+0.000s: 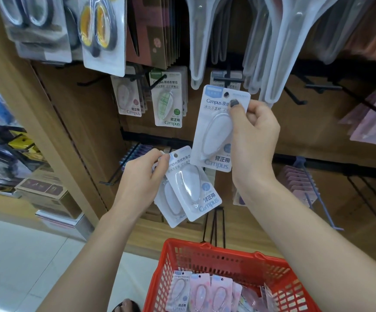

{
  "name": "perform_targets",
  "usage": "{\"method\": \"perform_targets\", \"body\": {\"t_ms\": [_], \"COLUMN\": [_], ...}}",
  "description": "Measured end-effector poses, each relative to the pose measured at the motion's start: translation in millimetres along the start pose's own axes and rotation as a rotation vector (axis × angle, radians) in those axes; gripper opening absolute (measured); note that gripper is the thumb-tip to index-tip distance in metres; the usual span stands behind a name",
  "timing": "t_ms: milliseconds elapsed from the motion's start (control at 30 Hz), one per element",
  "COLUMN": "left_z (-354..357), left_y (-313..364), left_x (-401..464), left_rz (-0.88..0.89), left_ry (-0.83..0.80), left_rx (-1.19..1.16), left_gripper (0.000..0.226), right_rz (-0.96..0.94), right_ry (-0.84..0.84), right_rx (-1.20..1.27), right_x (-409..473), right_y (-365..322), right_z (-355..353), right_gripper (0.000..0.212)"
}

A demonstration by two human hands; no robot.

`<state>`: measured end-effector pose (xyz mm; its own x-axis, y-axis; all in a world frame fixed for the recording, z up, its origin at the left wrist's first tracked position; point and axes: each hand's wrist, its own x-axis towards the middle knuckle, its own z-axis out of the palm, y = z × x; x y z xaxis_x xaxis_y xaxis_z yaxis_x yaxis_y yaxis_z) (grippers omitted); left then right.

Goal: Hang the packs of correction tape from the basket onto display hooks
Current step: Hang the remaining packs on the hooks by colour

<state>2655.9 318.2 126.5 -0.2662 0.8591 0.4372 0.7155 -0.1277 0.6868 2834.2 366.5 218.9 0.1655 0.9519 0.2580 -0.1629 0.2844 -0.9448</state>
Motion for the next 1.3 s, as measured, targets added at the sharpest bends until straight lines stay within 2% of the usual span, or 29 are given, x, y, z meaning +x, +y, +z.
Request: {"method": "perform_targets", "body": {"t_ms": [233,333,500,767,867,933,1033,1100,1133,1300], "left_z": [-2,-3,-1,2,2,2,2,2,2,4], "left_y": [-4,-6,-5,-2,-4,-4,-4,-3,-3,-1], "left_x": [2,3,4,7,9,9,9,9,8,5], "left_rz": [0.002,0.016,0.019,-0.017,-0.02,-0.036,-0.043,-0.038,-0.035,0.007], "left_ry": [0.013,0.01,0.003,-0.007,0.006,0.015,0.039,0.058,0.064,0.058], "left_rx": [0.017,0.042,0.041,0.003,-0.01,-0.031,-0.049,-0.037,-0.034,-0.037], "left_gripper": [0.036,0.038,0.037,0.037,0.037,0.037,0.04,0.042,0.043,0.047], "right_rz": [0.009,0.071,0.122,0.208,0.212,0.207,0.323,0.372,0.39,0.375], "right_ry": [0.083,0.149,0.162,0.195,0.122,0.049,-0.313,-0.569,-0.637,-0.62], "right_rx": [-0.096,-0.13,-0.156,-0.272,-0.392,-0.427,-0.339,-0.365,-0.349,-0.279], "right_x": [33,57,99,110,78,48,4,-16,-22,-25], "right_y": [24,28,42,38,50,58,61,57,57,54], "right_z": [21,35,49,51,37,21,-1,-12,-15,-32], "right_gripper": [0.024,0.033,0.019,0.046,0.057,0.043,0.023,0.023,0.027,0.033]}}
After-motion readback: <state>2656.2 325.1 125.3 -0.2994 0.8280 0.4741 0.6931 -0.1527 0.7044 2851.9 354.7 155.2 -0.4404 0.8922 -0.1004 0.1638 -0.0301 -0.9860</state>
